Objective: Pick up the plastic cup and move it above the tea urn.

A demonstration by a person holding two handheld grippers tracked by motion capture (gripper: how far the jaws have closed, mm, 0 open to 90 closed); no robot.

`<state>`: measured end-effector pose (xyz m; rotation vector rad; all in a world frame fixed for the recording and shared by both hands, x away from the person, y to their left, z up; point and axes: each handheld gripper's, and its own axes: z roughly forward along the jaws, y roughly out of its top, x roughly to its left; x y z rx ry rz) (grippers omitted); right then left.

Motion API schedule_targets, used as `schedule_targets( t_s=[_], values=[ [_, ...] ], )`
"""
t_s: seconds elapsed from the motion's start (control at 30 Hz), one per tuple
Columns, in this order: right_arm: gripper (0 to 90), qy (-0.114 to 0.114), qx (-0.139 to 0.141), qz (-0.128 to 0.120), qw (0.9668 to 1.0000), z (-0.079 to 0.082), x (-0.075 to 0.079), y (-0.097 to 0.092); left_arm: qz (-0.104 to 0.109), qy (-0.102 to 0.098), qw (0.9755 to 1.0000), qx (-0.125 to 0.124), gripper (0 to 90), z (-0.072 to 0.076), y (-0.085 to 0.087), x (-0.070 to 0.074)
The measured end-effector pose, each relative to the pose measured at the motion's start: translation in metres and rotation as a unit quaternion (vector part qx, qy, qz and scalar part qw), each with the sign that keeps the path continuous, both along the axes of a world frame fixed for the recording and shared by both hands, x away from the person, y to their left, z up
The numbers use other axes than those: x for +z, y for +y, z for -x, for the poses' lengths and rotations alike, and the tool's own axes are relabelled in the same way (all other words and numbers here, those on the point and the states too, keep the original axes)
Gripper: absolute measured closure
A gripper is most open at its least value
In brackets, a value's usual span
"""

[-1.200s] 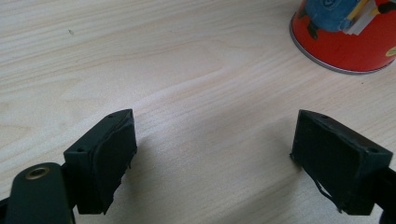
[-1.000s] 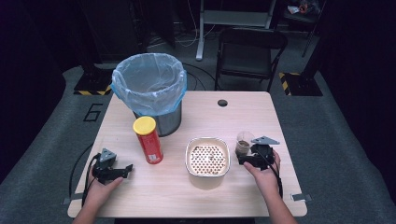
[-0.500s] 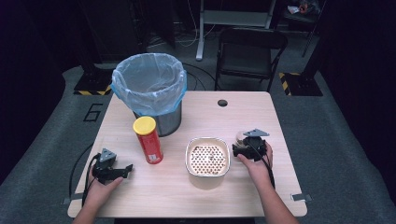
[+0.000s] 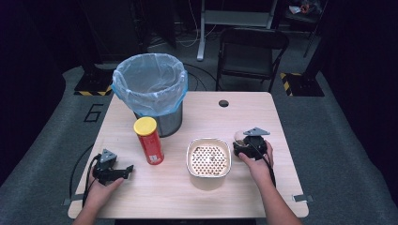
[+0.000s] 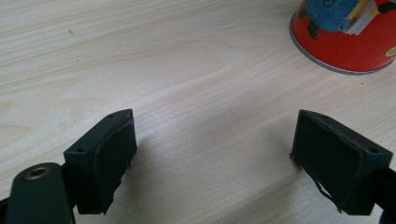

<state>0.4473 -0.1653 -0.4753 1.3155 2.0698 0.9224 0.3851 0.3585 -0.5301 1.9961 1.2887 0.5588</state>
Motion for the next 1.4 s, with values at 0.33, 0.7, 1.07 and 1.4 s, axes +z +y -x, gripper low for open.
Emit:
schedule_targets(
  t_s=[0.33,0.7,1.07,1.4],
  values=[
    [30.7,-0.006,-0.011,0.000,0.9999,0.019,0.007,-0.038,0.000,0.000,1.0000,0.000,13.4,0.000,0.000,0.000],
    [27.0,0.007,-0.025,-0.016,0.9995,0.038,-0.001,-0.063,0.003,0.001,1.0000,0.001,13.4,0.000,0.000,0.000],
    [14.3,-0.034,-0.015,-0.019,0.9991,0.053,0.031,-0.064,0.003,0.002,1.0000,0.001,13.4,0.000,-0.001,0.000],
    [34.7,-0.057,0.026,-0.038,0.9973,0.063,0.075,-0.046,0.003,0.001,1.0000,0.001,13.4,0.000,-0.001,0.000]
  ],
)
